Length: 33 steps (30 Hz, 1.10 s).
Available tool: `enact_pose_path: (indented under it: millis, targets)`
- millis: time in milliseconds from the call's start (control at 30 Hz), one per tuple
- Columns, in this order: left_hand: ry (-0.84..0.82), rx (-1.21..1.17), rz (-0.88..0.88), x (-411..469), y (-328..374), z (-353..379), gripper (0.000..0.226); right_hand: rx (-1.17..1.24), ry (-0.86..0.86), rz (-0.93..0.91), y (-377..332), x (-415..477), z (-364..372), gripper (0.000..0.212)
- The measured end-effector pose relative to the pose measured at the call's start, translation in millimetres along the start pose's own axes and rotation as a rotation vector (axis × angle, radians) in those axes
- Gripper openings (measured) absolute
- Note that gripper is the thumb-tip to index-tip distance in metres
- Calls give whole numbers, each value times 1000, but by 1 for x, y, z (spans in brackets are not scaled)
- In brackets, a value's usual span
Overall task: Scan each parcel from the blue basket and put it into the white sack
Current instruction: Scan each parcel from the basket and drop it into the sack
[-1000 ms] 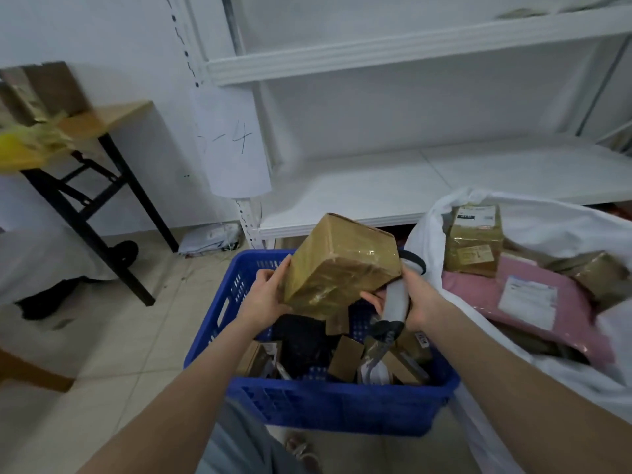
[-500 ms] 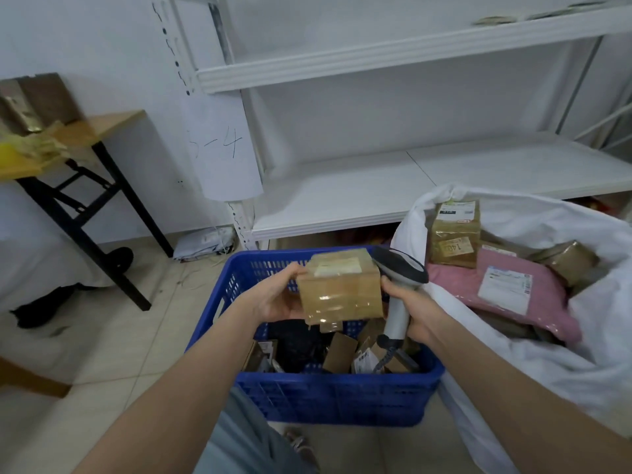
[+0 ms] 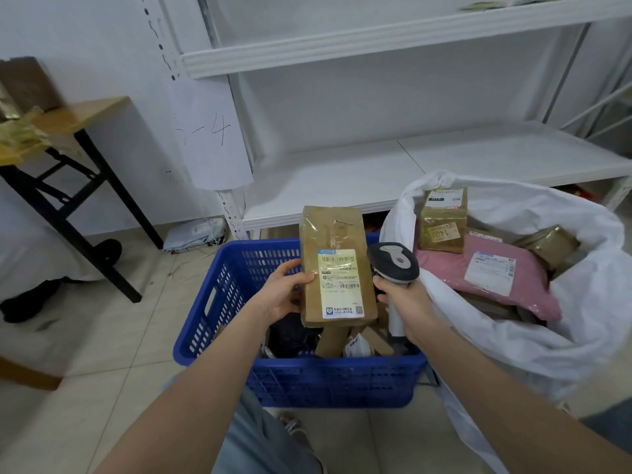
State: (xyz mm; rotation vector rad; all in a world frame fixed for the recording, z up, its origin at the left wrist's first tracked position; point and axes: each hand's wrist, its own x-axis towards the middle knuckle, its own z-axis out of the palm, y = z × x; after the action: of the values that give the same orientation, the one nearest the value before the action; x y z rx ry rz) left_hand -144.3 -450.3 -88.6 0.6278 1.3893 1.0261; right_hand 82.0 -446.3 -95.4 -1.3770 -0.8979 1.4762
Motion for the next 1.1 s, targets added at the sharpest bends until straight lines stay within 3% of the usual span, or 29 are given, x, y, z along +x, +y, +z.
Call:
enact_pose_path:
  millis: [133,333,600,1100]
  targets:
    - [103,-43,77,5,-13,3,71,-124,35,-9,-7,-30,-1,12]
    - [169,-83,173,5,-21,9,72,-206,-13,56,7,-73,-10,14]
    - [163,-89,212,3,-19,13,70,-298,-4,81,10,-90,-17,18]
    - [121,-60,255,-8,0,29,69,-238,-37,129,-7,-98,-27,25]
